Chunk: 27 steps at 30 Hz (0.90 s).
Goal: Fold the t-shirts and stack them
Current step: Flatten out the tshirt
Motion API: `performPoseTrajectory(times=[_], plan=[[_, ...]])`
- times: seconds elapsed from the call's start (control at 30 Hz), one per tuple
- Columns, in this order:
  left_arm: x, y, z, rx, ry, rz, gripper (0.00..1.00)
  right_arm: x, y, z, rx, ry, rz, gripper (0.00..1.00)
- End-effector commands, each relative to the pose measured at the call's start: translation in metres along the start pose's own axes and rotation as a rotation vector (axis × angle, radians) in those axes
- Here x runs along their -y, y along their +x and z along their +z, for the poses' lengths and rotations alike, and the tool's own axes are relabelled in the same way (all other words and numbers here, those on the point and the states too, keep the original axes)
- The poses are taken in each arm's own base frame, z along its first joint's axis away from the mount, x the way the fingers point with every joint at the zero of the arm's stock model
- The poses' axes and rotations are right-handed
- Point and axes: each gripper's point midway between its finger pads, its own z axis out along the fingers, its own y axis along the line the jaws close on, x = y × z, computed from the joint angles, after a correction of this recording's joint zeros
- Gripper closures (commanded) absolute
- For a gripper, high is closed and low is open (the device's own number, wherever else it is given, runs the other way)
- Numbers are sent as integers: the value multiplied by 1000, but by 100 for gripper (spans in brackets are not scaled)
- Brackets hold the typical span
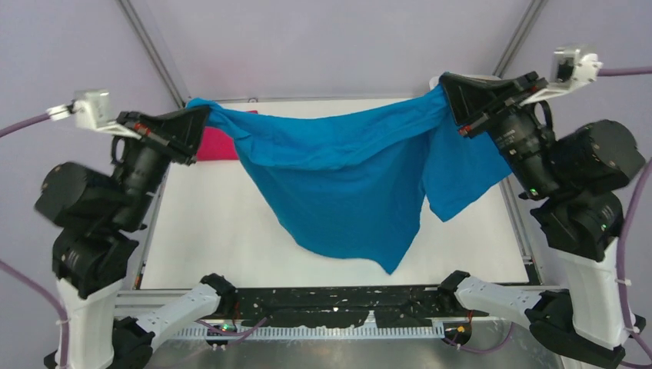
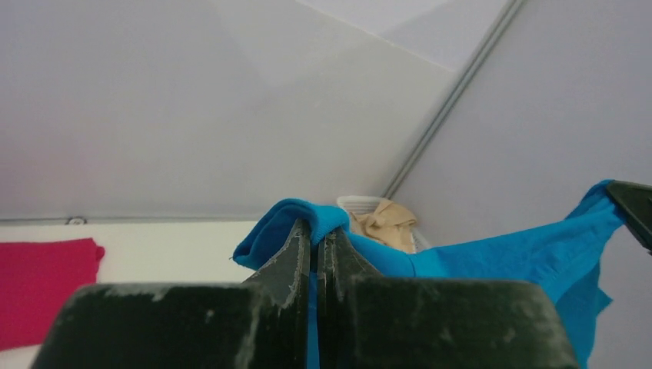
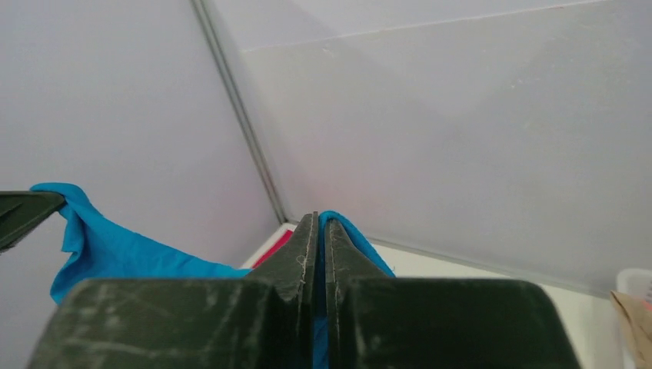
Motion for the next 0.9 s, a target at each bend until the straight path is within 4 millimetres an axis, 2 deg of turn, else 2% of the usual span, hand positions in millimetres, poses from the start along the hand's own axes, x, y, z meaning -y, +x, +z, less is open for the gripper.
performPoseTrajectory(times=[0.0,0.07,0.1,0.13,0.17,0.2,0.23,0.27,0.3,0.37,0.4,0.43,0.5,0.53,0.6,0.63,0.67,0.77,0.83,0.87], plan=[[-37,19,52,-15,-211,84,100,35,28,36,-51,176,-123,94],[-54,21,74,-14,-298,133,100,54,36,51,-55,260,-166,94],[-61,23,91,-18,-335,139,100,60,43,63,-68,276,-179,94],[-69,26,105,-28,-359,142,100,72,41,69,-62,305,-188,95],[-75,27,119,-35,-370,137,100,74,55,85,-87,277,-178,94],[-82,30,132,-42,-387,129,100,88,54,91,-81,299,-184,94],[-84,35,148,-62,-357,125,100,93,63,106,-85,284,-171,94],[-85,35,162,-64,-336,117,100,107,71,116,-95,305,-176,94],[-89,38,175,-74,-326,110,100,111,66,124,-64,305,-185,94],[-91,29,197,-68,-308,105,100,126,60,140,-19,323,-193,94],[-91,26,206,-68,-299,103,100,127,55,151,-4,311,-190,94],[-83,15,211,-53,-261,108,100,131,49,155,11,313,-189,94],[-70,-5,213,-11,-211,127,100,130,26,163,57,306,-191,94],[-61,-15,209,13,-183,137,100,125,9,165,96,291,-195,94],[-53,-33,196,68,-166,152,100,120,-12,159,129,283,-203,94],[-47,-49,180,115,-166,154,100,118,-17,156,137,280,-211,94],[-47,-52,172,134,-174,164,100,115,-22,150,146,277,-216,94],[-57,-40,161,109,-203,184,100,114,-16,135,138,276,-225,94],[-62,-16,157,33,-198,188,100,119,4,123,95,284,-226,94],[-70,5,156,-27,-207,189,100,124,22,113,63,297,-224,94]])
